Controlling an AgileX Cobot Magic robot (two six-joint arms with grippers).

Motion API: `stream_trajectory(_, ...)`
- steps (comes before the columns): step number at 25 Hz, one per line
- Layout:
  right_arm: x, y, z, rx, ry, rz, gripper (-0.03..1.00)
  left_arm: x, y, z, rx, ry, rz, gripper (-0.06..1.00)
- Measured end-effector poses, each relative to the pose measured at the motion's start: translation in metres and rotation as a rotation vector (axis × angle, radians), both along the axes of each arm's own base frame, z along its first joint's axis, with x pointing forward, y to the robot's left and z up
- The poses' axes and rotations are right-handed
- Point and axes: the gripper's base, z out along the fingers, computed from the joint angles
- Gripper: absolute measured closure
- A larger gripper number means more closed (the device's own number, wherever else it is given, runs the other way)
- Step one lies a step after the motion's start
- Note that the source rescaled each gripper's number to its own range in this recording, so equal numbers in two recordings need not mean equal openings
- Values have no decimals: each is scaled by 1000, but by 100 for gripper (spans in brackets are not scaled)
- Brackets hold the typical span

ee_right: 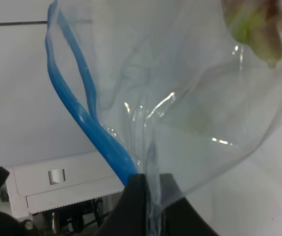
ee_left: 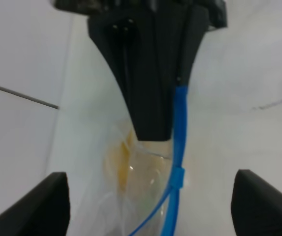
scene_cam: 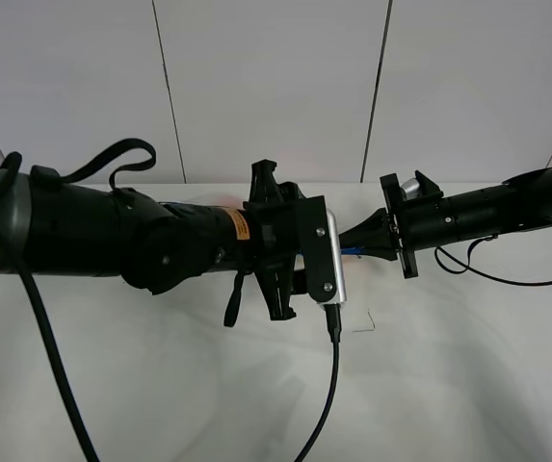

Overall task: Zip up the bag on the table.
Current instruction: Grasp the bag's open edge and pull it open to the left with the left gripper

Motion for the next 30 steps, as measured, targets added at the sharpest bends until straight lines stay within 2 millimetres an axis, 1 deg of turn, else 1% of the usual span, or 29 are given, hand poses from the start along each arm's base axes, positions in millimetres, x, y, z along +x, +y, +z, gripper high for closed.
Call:
stream_trajectory(2,0,0,0,0,1,0,97,-2,3,-5,-22,-16,5,-5)
stream_trajectory(5,0,0,0,1,1,-1,97,0,3,-15,-60,-13,33,-5)
stream_trajectory(13,0,0,0,1,2,-1,97,0,-13,-41,-103,-43,29,-5)
stream_trajectory(17,0,0,0,1,4,-2,97,3,-15,-56,-98,-43,33,-5)
stream_trajectory(20,0,0,0,1,4,-2,97,4,-16,-63,-100,-49,35,-4)
stream_trajectory(22,0,0,0,1,4,-2,97,4,-17,-65,-106,-56,36,1)
stream_trajectory(27,0,0,0,1,4,-2,97,5,-17,-62,-130,-80,37,29)
stream_trajectory(30,0,0,0,1,4,-2,97,5,-17,-62,-132,-81,37,39)
